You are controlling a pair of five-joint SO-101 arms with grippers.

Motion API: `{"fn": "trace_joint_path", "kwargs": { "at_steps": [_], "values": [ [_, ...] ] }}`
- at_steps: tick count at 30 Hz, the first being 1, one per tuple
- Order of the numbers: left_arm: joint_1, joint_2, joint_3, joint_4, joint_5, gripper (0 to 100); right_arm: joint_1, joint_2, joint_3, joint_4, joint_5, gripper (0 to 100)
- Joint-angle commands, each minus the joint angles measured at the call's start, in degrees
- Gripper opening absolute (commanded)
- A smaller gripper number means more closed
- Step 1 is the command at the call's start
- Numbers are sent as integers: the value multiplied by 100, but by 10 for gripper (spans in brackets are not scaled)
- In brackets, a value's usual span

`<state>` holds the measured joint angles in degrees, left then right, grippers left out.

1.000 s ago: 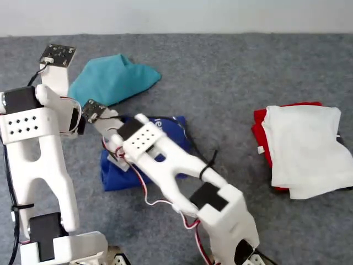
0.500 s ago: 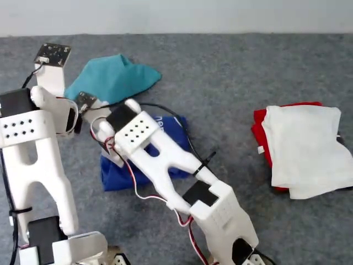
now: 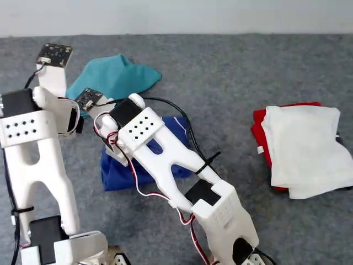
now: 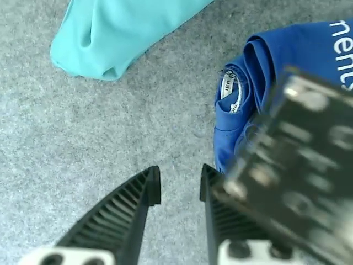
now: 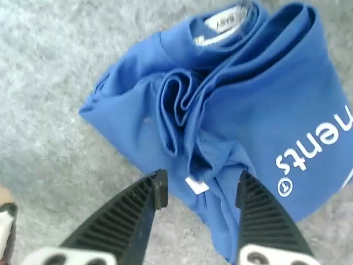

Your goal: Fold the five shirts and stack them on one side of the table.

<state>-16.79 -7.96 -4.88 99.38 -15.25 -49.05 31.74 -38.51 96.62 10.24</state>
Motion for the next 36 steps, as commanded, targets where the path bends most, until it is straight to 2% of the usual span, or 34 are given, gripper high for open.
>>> {"fn": "trace_joint_path", "kwargs": {
  "at_steps": [1, 6, 9, 28, 32, 36],
  "values": [
    [-176, -97, -75, 97, 62, 122, 286, -127, 334, -356, 0, 208],
    [-1152, -97, -690, 97, 404, 124, 725, -127, 554, -409, 0, 208],
    [-1468, -97, -787, 105, 527, 124, 901, -127, 554, -409, 0, 208],
    [-1477, -88, -769, 105, 536, 124, 1886, 207, 519, -848, 114, 208],
    [-1477, -79, -769, 105, 536, 124, 1815, 295, 545, -857, 114, 208],
    [-1477, -79, -769, 105, 536, 124, 1385, 426, 536, -787, 88, 208]
  ]
}}
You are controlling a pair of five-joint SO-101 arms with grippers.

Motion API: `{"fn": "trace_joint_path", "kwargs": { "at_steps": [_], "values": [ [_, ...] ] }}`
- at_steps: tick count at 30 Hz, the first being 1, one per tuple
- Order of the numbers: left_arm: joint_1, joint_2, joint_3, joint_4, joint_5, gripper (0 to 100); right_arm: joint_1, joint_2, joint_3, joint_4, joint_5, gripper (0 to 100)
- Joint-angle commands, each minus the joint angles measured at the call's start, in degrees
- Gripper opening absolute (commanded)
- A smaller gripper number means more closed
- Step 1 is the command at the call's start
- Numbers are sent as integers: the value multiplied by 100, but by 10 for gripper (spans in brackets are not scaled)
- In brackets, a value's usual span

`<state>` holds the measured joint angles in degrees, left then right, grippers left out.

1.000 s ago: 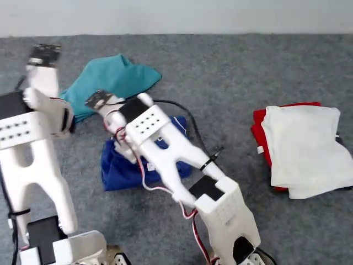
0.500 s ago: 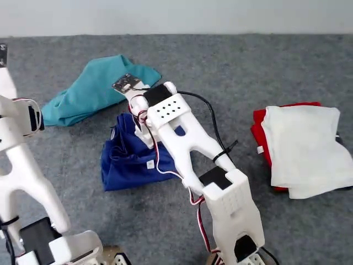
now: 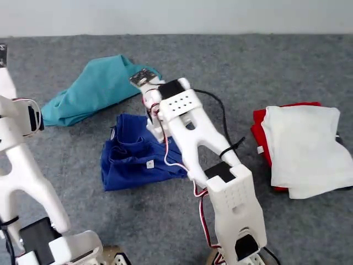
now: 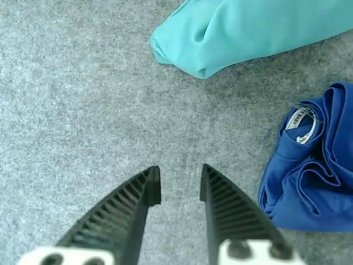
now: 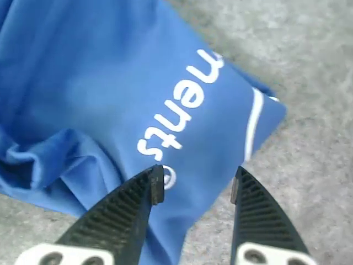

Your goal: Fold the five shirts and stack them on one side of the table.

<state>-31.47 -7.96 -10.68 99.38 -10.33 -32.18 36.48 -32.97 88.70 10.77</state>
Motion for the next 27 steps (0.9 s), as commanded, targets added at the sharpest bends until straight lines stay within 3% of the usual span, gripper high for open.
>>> {"fn": "trace_joint_path", "kwargs": {
  "at_steps": [1, 8, 18, 23, 27],
  "values": [
    [-9, -79, -189, 105, 44, 124, -453, -48, -18, 75, 26, 208],
    [-9, -79, -180, 105, 44, 124, -1429, 4, -9, 497, 18, 208],
    [-9, -88, 92, 97, 44, 124, -2070, 22, 9, 1024, 0, 208],
    [-9, -88, 92, 97, 44, 124, -2044, -171, -79, 1068, 35, 208],
    [-9, -88, 92, 97, 44, 124, -1534, -576, -132, 1095, 53, 208]
  ]
}}
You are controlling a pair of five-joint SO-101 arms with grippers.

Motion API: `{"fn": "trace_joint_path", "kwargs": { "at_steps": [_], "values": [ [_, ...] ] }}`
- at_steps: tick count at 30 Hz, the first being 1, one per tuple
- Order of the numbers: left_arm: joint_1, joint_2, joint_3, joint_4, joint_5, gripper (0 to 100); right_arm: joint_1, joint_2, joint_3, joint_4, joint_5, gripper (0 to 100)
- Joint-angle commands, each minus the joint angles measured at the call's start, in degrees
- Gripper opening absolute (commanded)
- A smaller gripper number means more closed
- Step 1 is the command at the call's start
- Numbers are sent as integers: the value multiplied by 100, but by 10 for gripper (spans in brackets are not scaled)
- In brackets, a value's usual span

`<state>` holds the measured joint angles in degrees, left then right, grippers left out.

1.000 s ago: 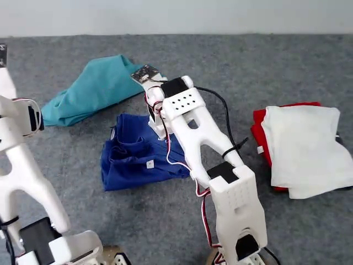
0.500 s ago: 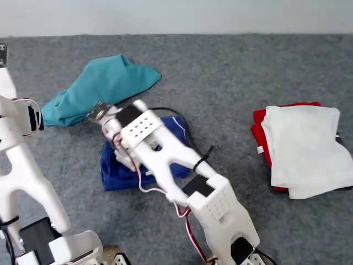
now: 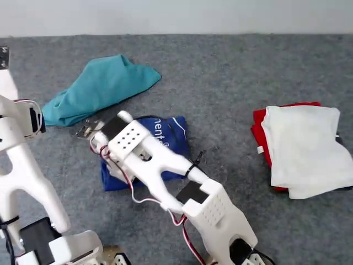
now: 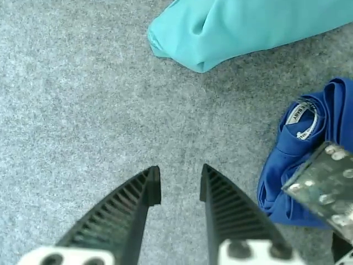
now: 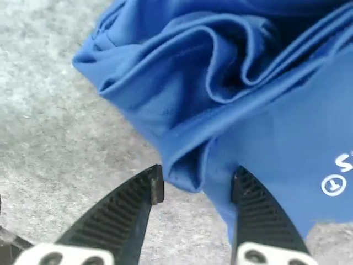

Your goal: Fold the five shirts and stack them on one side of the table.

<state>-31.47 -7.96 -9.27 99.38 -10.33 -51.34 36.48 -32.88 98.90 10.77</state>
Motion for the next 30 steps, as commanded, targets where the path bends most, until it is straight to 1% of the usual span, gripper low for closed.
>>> {"fn": "trace_joint_path", "kwargs": {
  "at_steps": [1, 4, 6, 10, 15, 17, 19, 25, 27, 30],
  "values": [
    [-9, -88, -48, 97, 44, 124, 576, -629, -141, 31, 53, 208],
    [-9, -88, -48, 97, 44, 124, 1068, -673, -105, -224, 53, 208],
    [-9, -88, -48, 97, 44, 124, 1262, -637, -105, -374, 44, 208],
    [-9, -88, -48, 97, 44, 124, 1253, -374, -105, -646, 9, 208],
    [-9, -88, -48, 97, 44, 124, 822, 31, -132, -1007, -18, 208],
    [-9, -88, -48, 97, 44, 124, 629, 136, -132, -1095, -167, 208],
    [-9, -88, -40, 97, 44, 124, 391, 215, -132, -1059, -325, 208],
    [-9, -88, -40, 97, 44, 124, -312, 277, -132, -1095, -387, 208],
    [-18, -88, -48, 97, 44, 123, -470, 321, -105, -1147, -387, 208],
    [-18, -88, -48, 97, 44, 123, -523, 435, -132, -1297, -396, 208]
  ]
}}
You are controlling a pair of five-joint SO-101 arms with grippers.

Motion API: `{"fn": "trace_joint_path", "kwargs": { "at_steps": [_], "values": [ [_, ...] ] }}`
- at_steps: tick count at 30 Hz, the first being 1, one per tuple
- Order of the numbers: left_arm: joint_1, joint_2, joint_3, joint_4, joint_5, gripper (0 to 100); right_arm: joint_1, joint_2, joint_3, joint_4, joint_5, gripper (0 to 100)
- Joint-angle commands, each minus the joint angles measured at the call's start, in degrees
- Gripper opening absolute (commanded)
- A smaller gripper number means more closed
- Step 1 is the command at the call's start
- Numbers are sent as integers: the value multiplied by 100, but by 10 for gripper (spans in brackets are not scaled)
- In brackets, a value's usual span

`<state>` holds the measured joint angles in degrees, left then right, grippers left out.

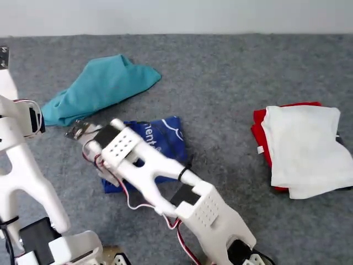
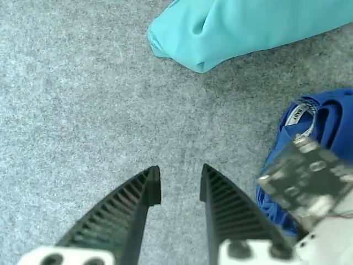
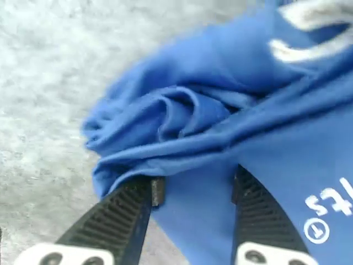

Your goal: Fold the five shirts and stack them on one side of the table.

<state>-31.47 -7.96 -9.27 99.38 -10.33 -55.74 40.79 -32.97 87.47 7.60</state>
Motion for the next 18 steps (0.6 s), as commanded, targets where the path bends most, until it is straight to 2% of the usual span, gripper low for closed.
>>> {"fn": "trace_joint_path", "kwargs": {
  "at_steps": [1, 5, 15, 18],
  "values": [
    [-26, -88, -48, 97, 44, 123, -101, 22, -123, -154, -79, 208],
    [-53, -88, -57, 97, 26, 123, -40, -145, -185, 13, -53, 208],
    [-53, -88, -66, 97, 18, 123, 796, -1393, -703, 989, -70, 208],
    [-53, -88, -66, 97, 18, 123, 910, -1543, -695, 998, -70, 208]
  ]
}}
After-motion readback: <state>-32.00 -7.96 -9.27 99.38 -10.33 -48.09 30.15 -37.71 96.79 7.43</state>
